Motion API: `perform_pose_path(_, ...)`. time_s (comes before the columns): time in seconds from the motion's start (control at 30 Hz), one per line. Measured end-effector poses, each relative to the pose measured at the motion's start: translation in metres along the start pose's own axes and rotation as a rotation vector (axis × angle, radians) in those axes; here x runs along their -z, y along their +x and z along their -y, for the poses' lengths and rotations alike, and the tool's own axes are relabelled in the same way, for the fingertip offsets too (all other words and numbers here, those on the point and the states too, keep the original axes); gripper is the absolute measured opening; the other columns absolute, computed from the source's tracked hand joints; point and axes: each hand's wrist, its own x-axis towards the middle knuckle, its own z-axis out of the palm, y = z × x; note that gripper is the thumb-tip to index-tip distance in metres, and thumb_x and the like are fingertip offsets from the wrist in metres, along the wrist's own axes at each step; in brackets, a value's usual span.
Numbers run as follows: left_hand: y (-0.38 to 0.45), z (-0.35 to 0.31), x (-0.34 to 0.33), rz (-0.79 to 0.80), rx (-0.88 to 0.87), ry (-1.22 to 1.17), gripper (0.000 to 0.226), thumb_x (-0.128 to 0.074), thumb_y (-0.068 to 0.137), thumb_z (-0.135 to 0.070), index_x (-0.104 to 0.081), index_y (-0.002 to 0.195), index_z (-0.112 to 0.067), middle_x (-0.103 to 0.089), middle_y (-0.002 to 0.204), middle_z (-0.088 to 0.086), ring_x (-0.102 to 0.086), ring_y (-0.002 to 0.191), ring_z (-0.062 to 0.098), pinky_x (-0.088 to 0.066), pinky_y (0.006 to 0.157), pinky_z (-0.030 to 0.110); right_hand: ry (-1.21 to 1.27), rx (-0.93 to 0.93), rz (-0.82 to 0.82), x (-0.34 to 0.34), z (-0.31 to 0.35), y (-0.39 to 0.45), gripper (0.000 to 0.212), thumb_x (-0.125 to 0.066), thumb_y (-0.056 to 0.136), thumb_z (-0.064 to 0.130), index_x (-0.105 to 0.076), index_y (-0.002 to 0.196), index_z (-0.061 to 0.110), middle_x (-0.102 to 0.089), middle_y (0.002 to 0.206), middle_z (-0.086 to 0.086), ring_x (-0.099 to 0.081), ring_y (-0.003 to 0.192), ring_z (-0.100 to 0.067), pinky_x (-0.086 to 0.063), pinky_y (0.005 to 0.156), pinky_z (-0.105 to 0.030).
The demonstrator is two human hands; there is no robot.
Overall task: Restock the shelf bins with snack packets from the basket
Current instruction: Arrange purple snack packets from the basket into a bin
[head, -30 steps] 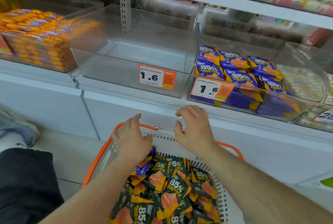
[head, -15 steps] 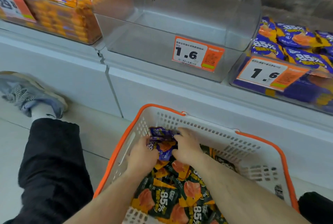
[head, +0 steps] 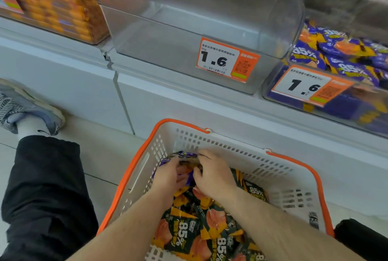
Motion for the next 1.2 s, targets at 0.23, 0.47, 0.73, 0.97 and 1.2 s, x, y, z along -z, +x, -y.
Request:
perform_pose_path(0.23, -0.022, -0.021, -0.033, 0.242, 0.113, -0.407, 0.036, -0.045, 0.102, -0.018, -0.059, 0.124, 0.007, -0.065, 0.12, 0.026, -0.064, 0.109, 0.035, -0.053, 0.091, 0.041, 0.054, 0.269, -0.148, 0.057, 0.004, -0.047, 0.03, -0.05, 0.081, 0.02, -0.078, 0.085, 0.009, -0.073, 0.109, -0.002, -0.066, 0.103, -0.015, -0.056, 0.089, -0.034)
perform_pose_path(0.47, -0.073, -0.026, -0.056, 0.334, -0.286, -0.241, 0.027, -0.056, 0.093, 0.001, -0.063, 0.117, -0.008, -0.072, 0.108, 0.017, -0.071, 0.087, 0.029, -0.059, 0.069, 0.039, -0.047, 0.195, -0.39, 0.127, 0.012, -0.076, 0.027, -0.064, 0.07, 0.031, -0.066, 0.092, 0.015, -0.057, 0.122, -0.004, -0.055, 0.108, -0.023, -0.049, 0.093, -0.037)
perform_pose_path(0.73, -0.149, -0.058, -0.115, 0.558, -0.538, -0.069, 0.035, -0.054, 0.091, 0.011, -0.066, 0.114, -0.013, -0.075, 0.101, 0.011, -0.071, 0.091, 0.026, -0.057, 0.072, 0.035, -0.01, -0.088, -0.446, 0.186, 0.009, -0.081, 0.067, -0.06, 0.059, 0.056, -0.054, 0.114, 0.018, -0.049, 0.134, -0.001, -0.049, 0.12, -0.025, -0.044, 0.097, -0.042)
perform_pose_path(0.97, -0.178, -0.08, -0.178, 0.63, -1.11, 0.33, 0.042, -0.036, 0.099, -0.043, -0.064, 0.119, -0.018, -0.069, 0.113, 0.0, -0.063, 0.109, 0.015, -0.05, 0.096, 0.035, 0.214, -0.169, -0.737, 0.255, -0.022, -0.08, 0.061, -0.06, 0.065, 0.053, -0.051, 0.114, 0.017, -0.049, 0.111, 0.005, -0.048, 0.102, -0.017, -0.044, 0.084, -0.03)
perform_pose_path(1.2, -0.146, -0.112, -0.23, -0.008, -1.601, 1.536, 0.081, -0.043, 0.094, -0.049, 0.001, 0.157, -0.025, 0.004, 0.165, -0.001, 0.006, 0.151, 0.026, 0.008, 0.118, 0.051, -0.03, -0.449, -0.72, 0.348, -0.087, -0.053, 0.076, -0.067, 0.076, 0.047, -0.037, 0.143, 0.027, -0.048, 0.135, -0.01, -0.047, 0.123, -0.033, -0.044, 0.099, -0.044)
